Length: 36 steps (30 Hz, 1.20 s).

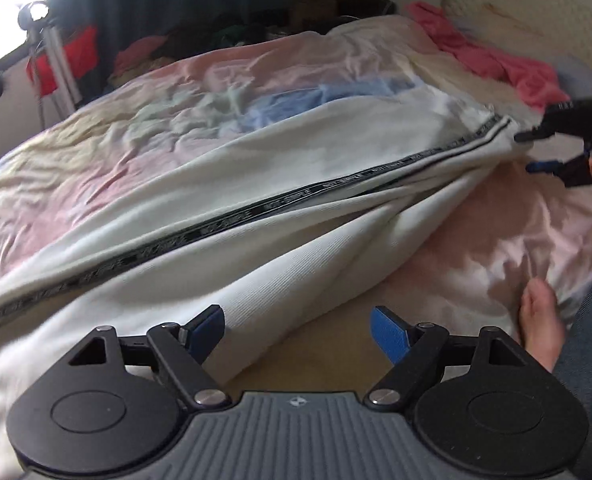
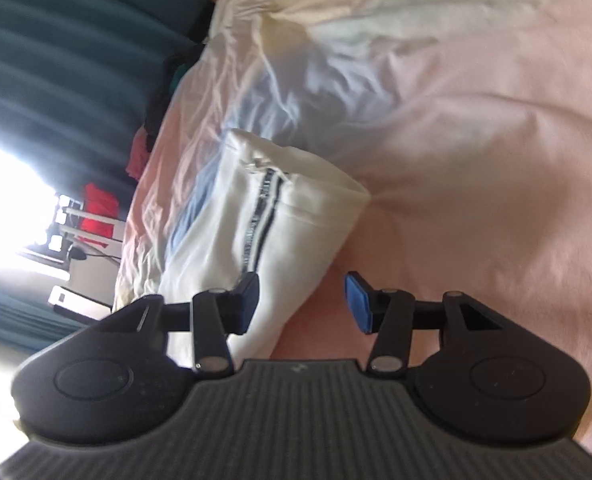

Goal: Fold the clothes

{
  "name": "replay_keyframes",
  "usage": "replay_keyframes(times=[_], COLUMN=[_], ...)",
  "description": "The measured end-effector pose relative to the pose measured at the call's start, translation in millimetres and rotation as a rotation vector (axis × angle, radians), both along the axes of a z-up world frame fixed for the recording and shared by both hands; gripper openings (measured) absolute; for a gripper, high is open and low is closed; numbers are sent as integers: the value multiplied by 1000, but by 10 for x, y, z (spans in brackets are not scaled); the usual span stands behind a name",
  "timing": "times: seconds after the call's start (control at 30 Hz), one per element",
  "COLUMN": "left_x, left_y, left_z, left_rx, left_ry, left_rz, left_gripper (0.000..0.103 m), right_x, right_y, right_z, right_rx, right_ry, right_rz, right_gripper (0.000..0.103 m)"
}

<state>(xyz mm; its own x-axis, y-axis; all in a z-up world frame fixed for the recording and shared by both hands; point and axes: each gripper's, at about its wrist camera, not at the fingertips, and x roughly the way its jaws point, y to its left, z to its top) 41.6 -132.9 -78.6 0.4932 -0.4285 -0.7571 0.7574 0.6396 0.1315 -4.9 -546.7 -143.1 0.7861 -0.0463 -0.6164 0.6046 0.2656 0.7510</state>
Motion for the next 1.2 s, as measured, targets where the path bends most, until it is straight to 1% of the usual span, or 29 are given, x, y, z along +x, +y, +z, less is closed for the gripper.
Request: replay_keyframes(times=[0.1, 0.13, 0.17, 0.2, 0.23, 0.27, 0.3, 0.33, 0.37, 0.4, 0.43, 0.57, 0.67, 0.73, 0.83, 0.87, 0.93, 1.0, 1.03, 1.1, 1.2], left_x=[-73, -70, -48, -11, 41, 88, 121, 144, 167, 186, 200, 217, 134, 48, -58, -55, -48, -52, -79, -143, -192], left_y=[-190, -203, -197, -167, -111, -49, 13, 60, 98, 140, 186, 412, 627, 769, 871, 854, 822, 771, 722, 642, 560], left_z=[-215, -278, -339, -390, -430, -450, -441, -416, -384, -342, -289, -61, 122, 241, 315, 279, 206, 101, 14, -116, -220], left_rx=[50, 60, 64, 55, 32, 5, -21, -40, -57, -77, -101, -209, -270, -306, -322, -310, -286, -250, -215, -150, -96], left_ry=[-148, -168, -167, -150, -114, -92, -87, -82, -75, -66, -56, -21, -21, -22, -8, 8, 39, 68, 73, 66, 65], left_rz=[-31, -24, -12, 1, 19, 33, 39, 37, 36, 36, 37, 32, 8, -33, -84, -79, -69, -66, -77, -98, -102], left_gripper=[81, 77, 72, 61, 50, 45, 36, 24, 19, 10, 7, 5, 4, 3, 4, 4, 4, 4, 4, 4, 4], right_x=[18, 28, 43, 62, 99, 147, 196, 245, 293, 342, 403, 776, 1094, 1261, 1419, 1453, 1476, 1445, 1413, 1309, 1159], right_y=[-79, -101, -116, -128, -118, -96, -74, -52, -30, -8, 4, 25, 35, 64, 128, 151, 197, 210, 196, 130, 33], right_z=[-110, -123, -93, -39, 60, 185, 311, 436, 562, 687, 808, 1323, 1718, 1964, 2168, 2181, 2063, 1859, 1747, 1500, 1196], right_rx=[37, 38, 17, -17, -60, -107, -154, -202, -249, -296, -323, -399, -450, -491, -555, -571, -586, -581, -572, -536, -499], right_ry=[-27, -38, -49, -62, -69, -74, -78, -82, -86, -91, -99, -122, -149, -173, -200, -191, -135, -79, -56, 1, 63], right_rz=[-54, -76, -92, -104, -99, -84, -70, -55, -40, -25, -18, -9, -19, -31, -45, -49, -56, -60, -60, -64, -64], right_gripper=[51, 51, 49, 49, 31, 16, 16, 13, 12, 12, 12, 11, 11, 11, 11, 11, 11, 11, 11, 11, 11])
